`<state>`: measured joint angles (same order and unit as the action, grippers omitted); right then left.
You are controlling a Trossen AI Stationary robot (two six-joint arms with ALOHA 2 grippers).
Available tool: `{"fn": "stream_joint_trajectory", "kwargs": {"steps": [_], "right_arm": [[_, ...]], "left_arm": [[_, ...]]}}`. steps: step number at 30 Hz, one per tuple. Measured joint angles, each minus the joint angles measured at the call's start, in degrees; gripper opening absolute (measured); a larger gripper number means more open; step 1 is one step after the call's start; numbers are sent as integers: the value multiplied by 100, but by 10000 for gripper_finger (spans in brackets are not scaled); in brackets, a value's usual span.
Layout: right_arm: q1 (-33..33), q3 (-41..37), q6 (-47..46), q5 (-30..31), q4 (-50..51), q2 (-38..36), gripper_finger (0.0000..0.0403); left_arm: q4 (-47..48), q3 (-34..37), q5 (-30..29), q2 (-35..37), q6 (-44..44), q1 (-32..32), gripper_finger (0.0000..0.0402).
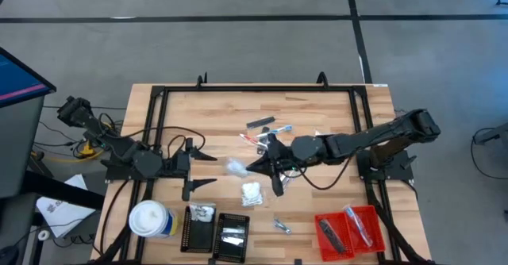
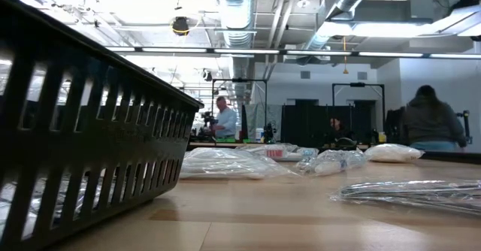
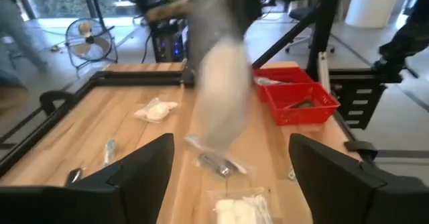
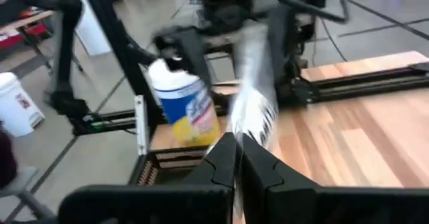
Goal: Pick & Place Travel size toiletries
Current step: Put the cotton pack into the left black bin
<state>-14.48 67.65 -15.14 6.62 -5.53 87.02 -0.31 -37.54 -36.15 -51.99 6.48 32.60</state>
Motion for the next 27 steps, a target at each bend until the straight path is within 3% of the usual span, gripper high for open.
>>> {"fn": "stream_joint_trajectory", "kwargs": {"steps": [7,14,22,27], "right_arm": [[-254,-8,-180,31,901,-164,0],[-219,-8,-585,-54,1312,-152,0],[-281,74,-737,-43,1402,-146,0],[-410,99,-772,152,1608,-146,0]], "left_arm": [[-29,-34,-752,28,-502,4,289],[-304,-39,-576,-204,-808,-34,289],[-1490,-41,-5,-714,-1585,-53,289],[-1263,-686,31,-1397,-1665,-357,289]]}}
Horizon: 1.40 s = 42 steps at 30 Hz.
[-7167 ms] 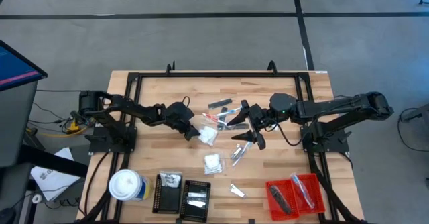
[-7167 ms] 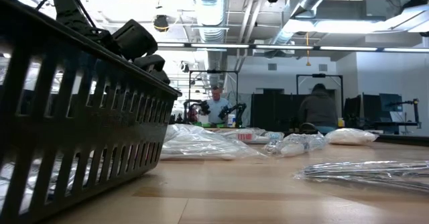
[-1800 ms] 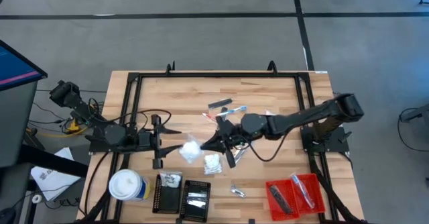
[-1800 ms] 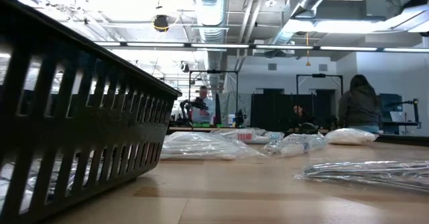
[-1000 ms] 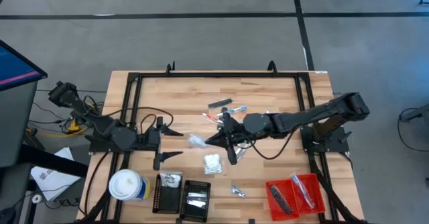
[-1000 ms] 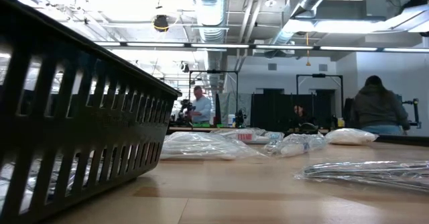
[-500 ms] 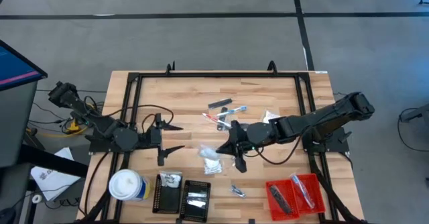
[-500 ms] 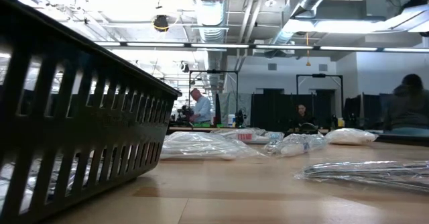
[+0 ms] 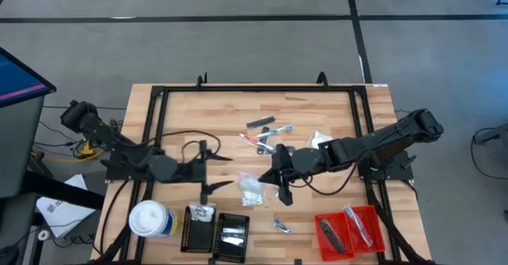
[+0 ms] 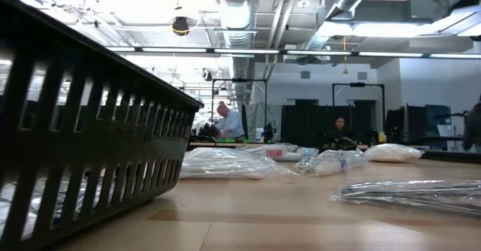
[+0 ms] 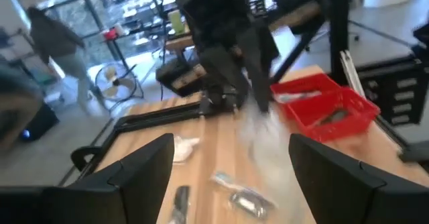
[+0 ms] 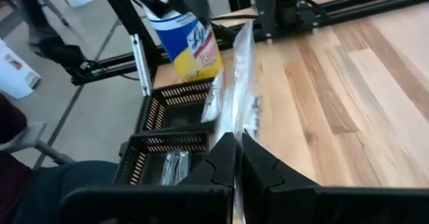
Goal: Pick & Place Travel size toiletries
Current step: Put the cotton pack into the left black bin
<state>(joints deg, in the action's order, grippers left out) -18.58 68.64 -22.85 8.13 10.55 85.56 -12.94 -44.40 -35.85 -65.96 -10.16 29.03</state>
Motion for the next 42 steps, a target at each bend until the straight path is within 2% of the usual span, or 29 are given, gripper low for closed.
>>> {"fn": "stream_joint_trajectory", "kwargs": {"steps": [7,10,12,15,19,23,36,42], "right_arm": [[-211,9,-166,236,112,2,0],[-257,9,-164,243,109,2,0],[-251,9,-142,246,110,2,0],[-223,9,-139,248,179,2,0],[-185,9,-120,278,325,2,0],[-169,9,-120,422,441,4,0],[-78,9,-119,425,393,4,0],[-80,9,-92,425,382,4,0]], "left_arm": [[3801,-3039,1144,-1359,561,-450,289],[4789,-3858,1661,-1957,711,-693,289],[5100,-4124,1947,-2264,759,-854,289],[5119,-4255,2239,-2547,757,-1045,289],[5164,-4262,2272,-2650,763,-1202,289],[5137,-4264,2435,-2628,896,-1201,269],[5102,-4264,2528,-2649,1068,-1286,105],[5103,-4264,2530,-2649,1069,-1284,11]]}}
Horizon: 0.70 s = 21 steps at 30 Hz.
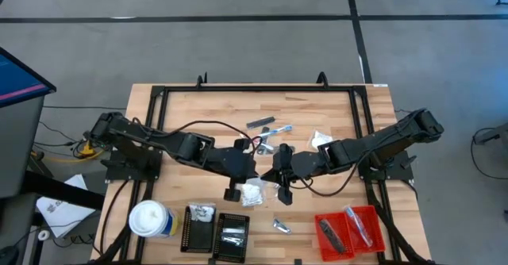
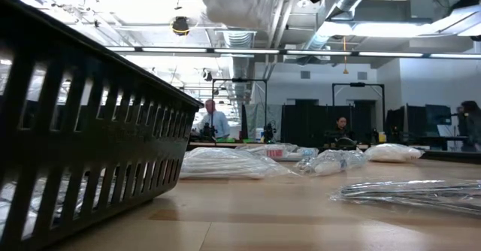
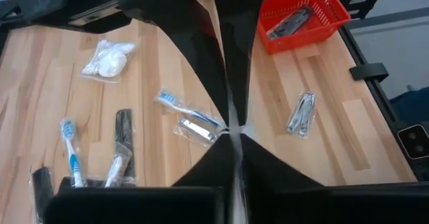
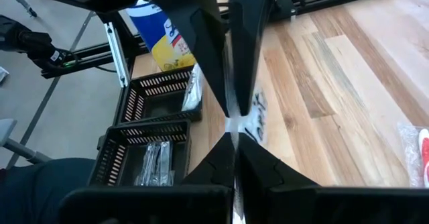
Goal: Pick & Place Travel size toiletries
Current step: Put the cotton pack into the left black bin
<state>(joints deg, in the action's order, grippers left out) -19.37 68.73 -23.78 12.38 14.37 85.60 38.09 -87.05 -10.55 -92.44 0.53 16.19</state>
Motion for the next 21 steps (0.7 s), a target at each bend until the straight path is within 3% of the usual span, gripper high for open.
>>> {"fn": "stream_joint_trajectory", "kwargs": {"steps": [7,15,21], "right_arm": [[-21,0,239,7,-206,0,37],[-317,0,636,-21,-700,-38,156],[-506,53,763,-26,-755,-170,230]], "left_arm": [[225,0,-2,2,240,62,2],[1238,0,-142,127,1008,295,1],[1320,264,-742,644,1979,1159,1]]}}
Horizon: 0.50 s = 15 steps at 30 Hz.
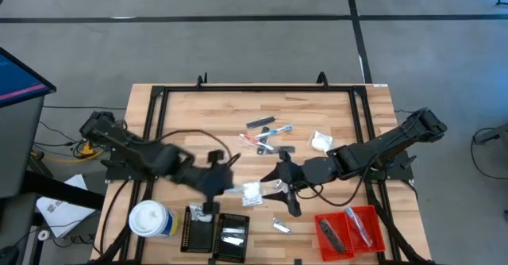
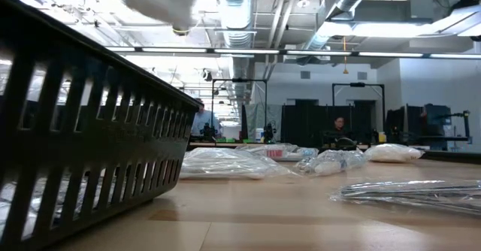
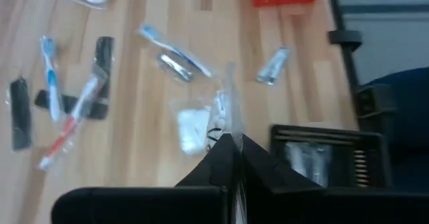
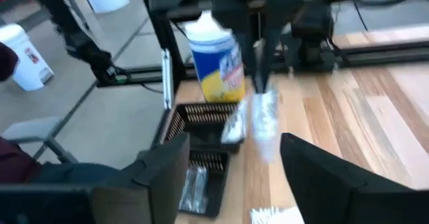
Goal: Pick & Place Travel size toiletries
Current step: Put the cotton pack into the left black bin
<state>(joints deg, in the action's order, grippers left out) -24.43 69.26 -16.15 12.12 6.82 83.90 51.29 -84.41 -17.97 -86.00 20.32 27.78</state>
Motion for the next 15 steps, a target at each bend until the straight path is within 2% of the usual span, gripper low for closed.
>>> {"fn": "stream_joint_trajectory", "kwargs": {"steps": [6,11,15], "right_arm": [[-113,90,160,0,15,2,248],[-89,94,160,2,2,3,249],[-84,94,158,2,-3,2,249]], "left_arm": [[4,820,-843,811,1417,1100,0],[-368,1518,-1352,1354,2116,1815,0],[-710,1984,-1605,1572,2376,2148,0]]}}
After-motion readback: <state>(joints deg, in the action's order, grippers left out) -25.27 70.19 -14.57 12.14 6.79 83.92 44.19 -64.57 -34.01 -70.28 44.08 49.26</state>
